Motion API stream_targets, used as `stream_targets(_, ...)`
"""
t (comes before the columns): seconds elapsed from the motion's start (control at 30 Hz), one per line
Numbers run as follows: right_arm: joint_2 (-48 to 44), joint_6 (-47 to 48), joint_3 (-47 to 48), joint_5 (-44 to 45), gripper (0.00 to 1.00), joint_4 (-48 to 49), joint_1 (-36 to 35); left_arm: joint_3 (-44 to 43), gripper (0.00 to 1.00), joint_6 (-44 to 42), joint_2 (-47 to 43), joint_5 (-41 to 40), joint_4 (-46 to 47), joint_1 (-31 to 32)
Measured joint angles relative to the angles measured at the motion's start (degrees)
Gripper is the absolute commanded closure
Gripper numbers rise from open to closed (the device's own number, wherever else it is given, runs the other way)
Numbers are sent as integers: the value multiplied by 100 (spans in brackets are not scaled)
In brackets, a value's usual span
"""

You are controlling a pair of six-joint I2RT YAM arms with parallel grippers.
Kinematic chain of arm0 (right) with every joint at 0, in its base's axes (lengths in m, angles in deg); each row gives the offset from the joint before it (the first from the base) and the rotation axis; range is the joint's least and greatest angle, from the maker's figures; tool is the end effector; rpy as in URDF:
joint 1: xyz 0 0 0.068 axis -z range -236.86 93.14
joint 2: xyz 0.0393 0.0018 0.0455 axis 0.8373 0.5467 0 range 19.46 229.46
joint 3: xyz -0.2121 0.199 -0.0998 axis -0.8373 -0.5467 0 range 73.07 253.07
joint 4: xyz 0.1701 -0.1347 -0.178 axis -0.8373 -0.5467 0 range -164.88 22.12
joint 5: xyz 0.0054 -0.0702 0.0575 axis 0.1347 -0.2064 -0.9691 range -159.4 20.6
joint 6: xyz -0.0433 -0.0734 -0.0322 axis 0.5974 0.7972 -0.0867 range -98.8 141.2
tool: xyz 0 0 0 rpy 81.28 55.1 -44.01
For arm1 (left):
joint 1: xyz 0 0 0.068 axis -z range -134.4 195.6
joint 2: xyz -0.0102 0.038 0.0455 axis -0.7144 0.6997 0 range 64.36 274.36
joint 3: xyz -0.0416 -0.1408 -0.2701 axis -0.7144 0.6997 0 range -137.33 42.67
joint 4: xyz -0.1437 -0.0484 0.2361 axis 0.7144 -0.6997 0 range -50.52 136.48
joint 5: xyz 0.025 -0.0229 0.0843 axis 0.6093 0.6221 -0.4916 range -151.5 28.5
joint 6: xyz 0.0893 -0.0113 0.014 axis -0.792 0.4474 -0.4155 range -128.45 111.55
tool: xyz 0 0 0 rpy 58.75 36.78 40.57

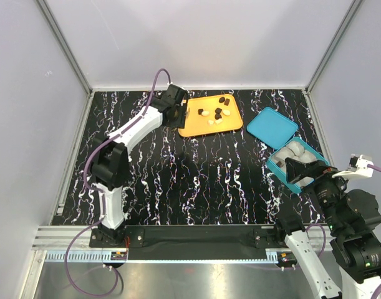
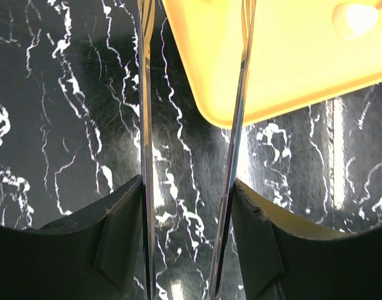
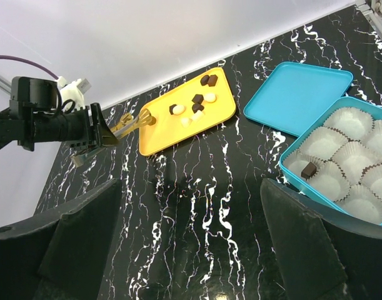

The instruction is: Pack the chocolate

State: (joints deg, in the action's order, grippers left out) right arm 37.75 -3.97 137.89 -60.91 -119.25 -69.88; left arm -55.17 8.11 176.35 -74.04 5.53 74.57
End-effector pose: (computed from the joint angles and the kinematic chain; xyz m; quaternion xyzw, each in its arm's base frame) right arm 0.0306 -0.0053 0.4284 0.1275 0.7249 0.1692 0.6555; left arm 0.4391 -0.2229 0.2587 0.0700 0.9462 -0.0193 0.3152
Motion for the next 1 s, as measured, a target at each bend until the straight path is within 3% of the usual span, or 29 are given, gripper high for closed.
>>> stream_targets(1.0,-7,140,-9,103,0,0,0,-404,50,-160,802,264,210,-122)
